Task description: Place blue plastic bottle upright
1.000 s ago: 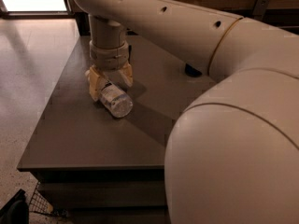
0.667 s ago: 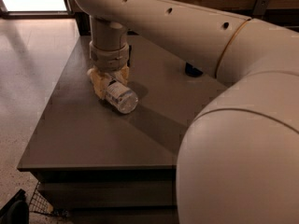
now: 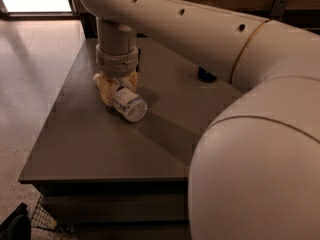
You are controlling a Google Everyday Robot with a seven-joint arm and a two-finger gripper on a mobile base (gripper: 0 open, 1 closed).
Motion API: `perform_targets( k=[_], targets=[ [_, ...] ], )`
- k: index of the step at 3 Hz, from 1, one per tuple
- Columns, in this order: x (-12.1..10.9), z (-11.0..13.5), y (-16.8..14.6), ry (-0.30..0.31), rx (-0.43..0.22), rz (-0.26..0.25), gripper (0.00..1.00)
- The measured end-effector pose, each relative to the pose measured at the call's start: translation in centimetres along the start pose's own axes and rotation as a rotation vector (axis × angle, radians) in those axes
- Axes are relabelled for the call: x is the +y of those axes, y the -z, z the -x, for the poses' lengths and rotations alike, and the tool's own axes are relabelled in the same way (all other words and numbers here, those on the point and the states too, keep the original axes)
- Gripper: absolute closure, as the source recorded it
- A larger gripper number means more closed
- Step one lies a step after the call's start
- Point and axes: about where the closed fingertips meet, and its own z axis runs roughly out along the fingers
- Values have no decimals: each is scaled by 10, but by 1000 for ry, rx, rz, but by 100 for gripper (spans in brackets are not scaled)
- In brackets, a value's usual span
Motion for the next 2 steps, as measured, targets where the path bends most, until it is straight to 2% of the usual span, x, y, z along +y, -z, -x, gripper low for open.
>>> perform_targets(
  k=[1,2],
  targets=[
    [0,1,-1,4,-2,0,100],
    [-9,14,25,49,-70,-46,100]
  ],
)
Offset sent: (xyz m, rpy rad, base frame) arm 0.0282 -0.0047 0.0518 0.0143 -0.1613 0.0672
